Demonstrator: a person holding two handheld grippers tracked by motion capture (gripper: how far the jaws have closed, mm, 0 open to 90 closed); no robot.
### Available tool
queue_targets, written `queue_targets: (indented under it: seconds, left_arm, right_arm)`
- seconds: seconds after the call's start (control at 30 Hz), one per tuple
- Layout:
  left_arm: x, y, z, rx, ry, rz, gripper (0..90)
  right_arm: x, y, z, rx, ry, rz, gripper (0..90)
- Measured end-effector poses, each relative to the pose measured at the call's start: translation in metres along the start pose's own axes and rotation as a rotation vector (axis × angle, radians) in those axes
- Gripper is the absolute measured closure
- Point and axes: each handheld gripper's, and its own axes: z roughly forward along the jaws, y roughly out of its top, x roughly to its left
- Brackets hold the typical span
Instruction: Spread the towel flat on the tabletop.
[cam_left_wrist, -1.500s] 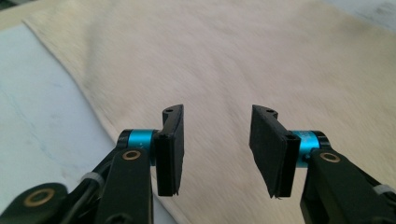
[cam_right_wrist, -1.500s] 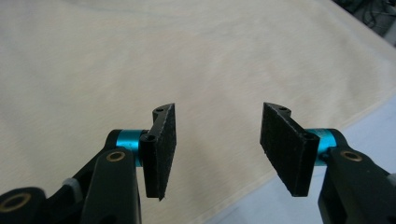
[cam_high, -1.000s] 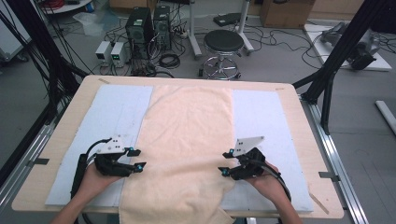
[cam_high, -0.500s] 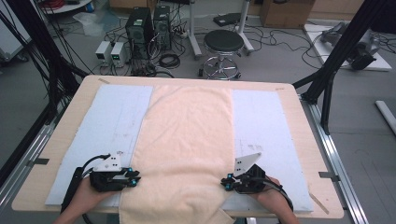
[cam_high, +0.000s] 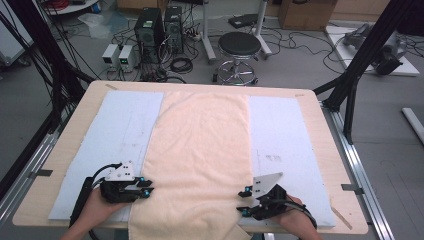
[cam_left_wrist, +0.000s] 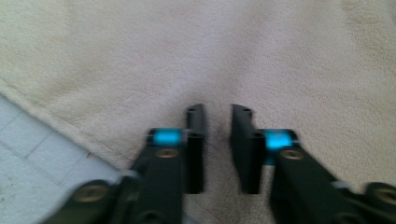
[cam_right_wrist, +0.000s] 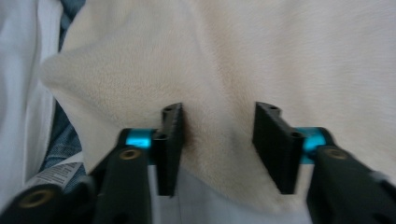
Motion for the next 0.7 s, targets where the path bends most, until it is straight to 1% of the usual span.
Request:
queue_targets:
  seconds: [0.03,0.07,0.1,0.13,0.2,0.27,0.3,0.33,0.37,0.43,0.47,0.5,0.53,0.57,0.6,0.63,0.7]
  left_arm:
    - [0.0,0.0,0.0,0.001,-0.007,-0.009,84.6]
    - [0.001,0.001,0.0,0.0,-0.005,-0.013,85.7]
    - [0.001,0.001,-0.001,-0.002,0.001,-0.013,86.1]
    - [0.001,0.002,-0.002,-0.006,0.01,-0.013,86.4]
    - [0.002,0.003,-0.004,-0.019,0.025,-0.014,86.5]
    - [0.002,0.004,-0.006,-0.026,0.038,-0.018,86.5]
    - [0.002,0.004,-0.007,-0.043,0.046,-0.026,86.5]
    - [0.002,0.005,-0.008,-0.049,0.05,-0.029,86.5]
    - [0.002,0.005,-0.009,-0.054,0.054,-0.028,86.5]
    - [0.002,0.004,-0.011,-0.059,0.057,-0.033,86.2]
    - [0.002,0.003,-0.011,-0.058,0.064,-0.027,85.4]
    - [0.001,0.002,-0.011,-0.059,0.069,-0.031,83.0]
    - [0.002,0.001,-0.011,-0.054,0.067,-0.036,78.2]
    - [0.002,0.0,-0.01,-0.056,0.066,-0.046,73.9]
    - [0.003,-0.001,-0.01,-0.055,0.067,-0.044,72.1]
    - [0.003,-0.001,-0.01,-0.059,0.069,-0.046,69.9]
    - [0.004,-0.001,-0.01,-0.057,0.066,-0.048,66.5]
  right_arm:
    - [-0.001,0.002,0.002,-0.007,0.024,-0.006,83.1]
    - [-0.002,0.005,0.001,-0.006,0.026,-0.011,84.6]
    - [-0.004,0.009,-0.001,-0.006,0.031,-0.002,84.7]
    - [-0.006,0.015,-0.005,-0.024,0.029,0.0,84.6]
    - [-0.01,0.03,-0.014,-0.075,0.013,-0.013,84.4]
    - [-0.016,0.049,-0.016,-0.078,-0.02,-0.036,84.5]
    - [-0.019,0.059,-0.013,-0.077,-0.03,-0.045,84.5]
    - [-0.025,0.071,-0.006,-0.072,-0.035,-0.05,84.5]
    - [-0.028,0.078,0.0,-0.066,-0.041,-0.05,84.4]
    - [-0.038,0.091,0.022,-0.024,-0.037,-0.049,84.3]
    - [-0.042,0.095,0.035,0.003,-0.034,-0.046,84.2]
    - [-0.046,0.097,0.048,0.032,-0.028,-0.039,84.1]
    - [-0.05,0.096,0.059,0.05,-0.018,-0.018,83.6]
    - [-0.053,0.095,0.069,0.064,0.003,-0.003,81.5]
    - [-0.054,0.094,0.073,0.061,0.009,0.005,79.4]
    - [-0.055,0.093,0.072,0.037,0.006,0.014,73.8]
    - [-0.055,0.091,0.061,-0.01,-0.023,0.024,63.3]
